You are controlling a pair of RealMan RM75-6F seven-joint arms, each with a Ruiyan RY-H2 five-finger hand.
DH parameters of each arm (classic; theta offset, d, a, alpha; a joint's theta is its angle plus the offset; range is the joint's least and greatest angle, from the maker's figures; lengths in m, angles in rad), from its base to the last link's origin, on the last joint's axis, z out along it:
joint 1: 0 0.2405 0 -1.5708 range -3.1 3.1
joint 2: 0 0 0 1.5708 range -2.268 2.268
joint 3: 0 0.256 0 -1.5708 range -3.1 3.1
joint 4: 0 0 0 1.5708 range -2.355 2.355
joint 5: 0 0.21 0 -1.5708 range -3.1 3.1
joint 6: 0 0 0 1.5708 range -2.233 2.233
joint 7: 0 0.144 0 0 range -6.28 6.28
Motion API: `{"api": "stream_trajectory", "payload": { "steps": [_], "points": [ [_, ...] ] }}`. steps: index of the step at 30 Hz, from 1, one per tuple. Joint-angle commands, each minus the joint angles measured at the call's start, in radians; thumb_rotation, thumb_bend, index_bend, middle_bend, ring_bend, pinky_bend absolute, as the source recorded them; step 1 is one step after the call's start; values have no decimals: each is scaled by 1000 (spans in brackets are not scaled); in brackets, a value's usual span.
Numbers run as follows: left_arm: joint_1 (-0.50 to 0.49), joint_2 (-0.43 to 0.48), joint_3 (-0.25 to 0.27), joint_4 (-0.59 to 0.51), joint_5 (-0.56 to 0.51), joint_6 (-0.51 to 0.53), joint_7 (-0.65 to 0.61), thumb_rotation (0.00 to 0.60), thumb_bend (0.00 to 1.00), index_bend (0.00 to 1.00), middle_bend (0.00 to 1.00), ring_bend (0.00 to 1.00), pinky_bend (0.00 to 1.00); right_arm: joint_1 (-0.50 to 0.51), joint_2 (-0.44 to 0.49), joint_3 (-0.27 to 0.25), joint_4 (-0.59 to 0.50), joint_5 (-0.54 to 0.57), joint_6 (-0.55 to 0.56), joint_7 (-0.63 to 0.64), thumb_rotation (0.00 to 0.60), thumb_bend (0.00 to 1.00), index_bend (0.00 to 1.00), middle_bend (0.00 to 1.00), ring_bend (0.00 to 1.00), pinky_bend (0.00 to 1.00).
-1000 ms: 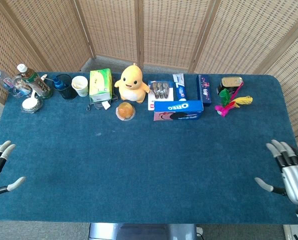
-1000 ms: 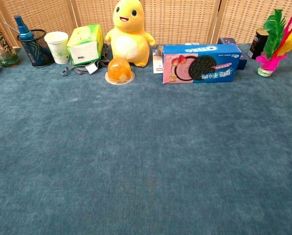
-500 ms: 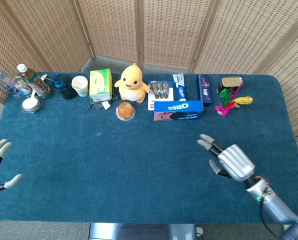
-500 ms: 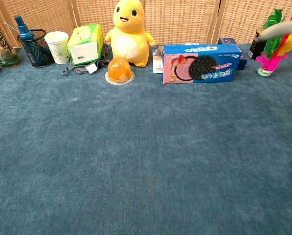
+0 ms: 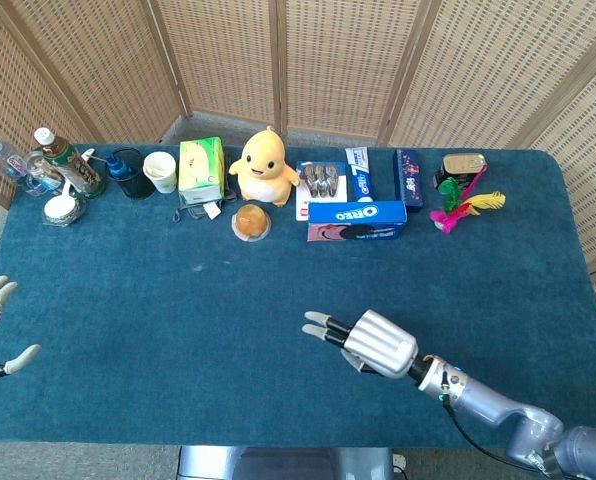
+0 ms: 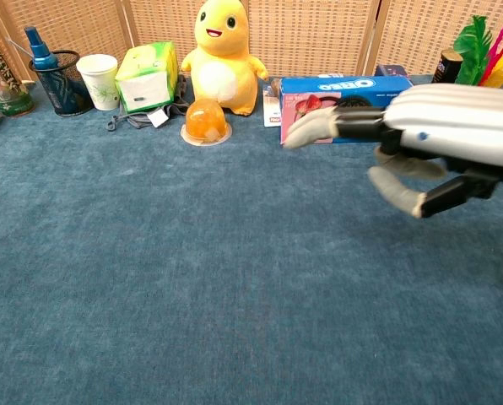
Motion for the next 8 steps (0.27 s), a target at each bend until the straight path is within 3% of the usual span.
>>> {"api": "stream_trajectory", "payload": {
  "steps": [1, 8],
  "points": [
    [7, -6, -3, -6, 2, 17, 22, 0, 19, 0, 0, 47, 0, 15, -17, -3, -8, 8, -20, -22, 600, 744, 62, 0, 867, 990],
    [9, -7, -6, -6, -10, 13, 37, 1, 19, 0, 0, 48, 0, 41, -46, 0, 0, 41, -69, -94, 600, 744, 59, 0, 868, 990]
  ]
}}
